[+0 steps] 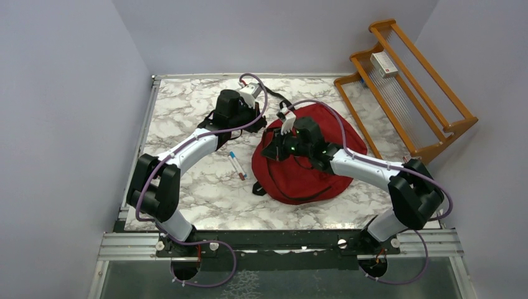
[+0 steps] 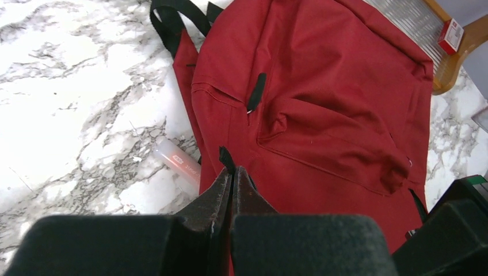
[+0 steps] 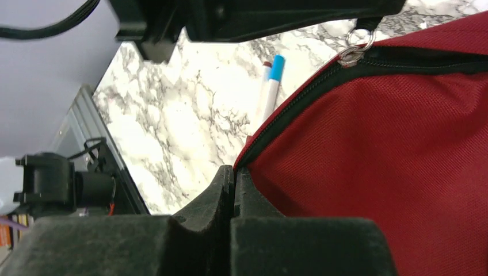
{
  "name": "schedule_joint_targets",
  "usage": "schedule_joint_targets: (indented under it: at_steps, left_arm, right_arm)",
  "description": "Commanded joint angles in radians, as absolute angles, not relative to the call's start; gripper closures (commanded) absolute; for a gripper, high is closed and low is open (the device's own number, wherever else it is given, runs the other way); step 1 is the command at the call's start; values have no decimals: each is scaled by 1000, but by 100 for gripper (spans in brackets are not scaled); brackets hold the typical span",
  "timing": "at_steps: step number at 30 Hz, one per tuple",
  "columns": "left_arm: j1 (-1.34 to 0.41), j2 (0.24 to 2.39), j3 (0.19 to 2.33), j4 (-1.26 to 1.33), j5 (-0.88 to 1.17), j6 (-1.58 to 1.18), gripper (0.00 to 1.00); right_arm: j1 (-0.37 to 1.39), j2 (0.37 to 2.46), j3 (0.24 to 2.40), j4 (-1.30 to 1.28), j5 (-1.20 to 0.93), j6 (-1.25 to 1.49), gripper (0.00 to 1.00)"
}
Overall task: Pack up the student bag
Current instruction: Zip the student bag at the center of the board.
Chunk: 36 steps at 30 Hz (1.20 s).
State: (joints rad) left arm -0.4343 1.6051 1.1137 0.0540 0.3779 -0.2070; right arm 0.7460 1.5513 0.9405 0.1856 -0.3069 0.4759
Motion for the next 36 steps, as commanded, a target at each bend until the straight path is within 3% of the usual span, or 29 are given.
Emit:
schedule_joint_targets:
  at_steps: [1,21,36]
  left_arm:
    - [-426,1614,1121,123,374,-206,100]
    - [-489,1705,1135,127,396,-219,100]
    - [-495,1834,1198,124,406,-254,100]
  right_arm:
    - [765,1483,883,167,-528,423,99]
    - [765,1214,682,58,-803,262,100]
    - [766,1168,635,63,-938,243,100]
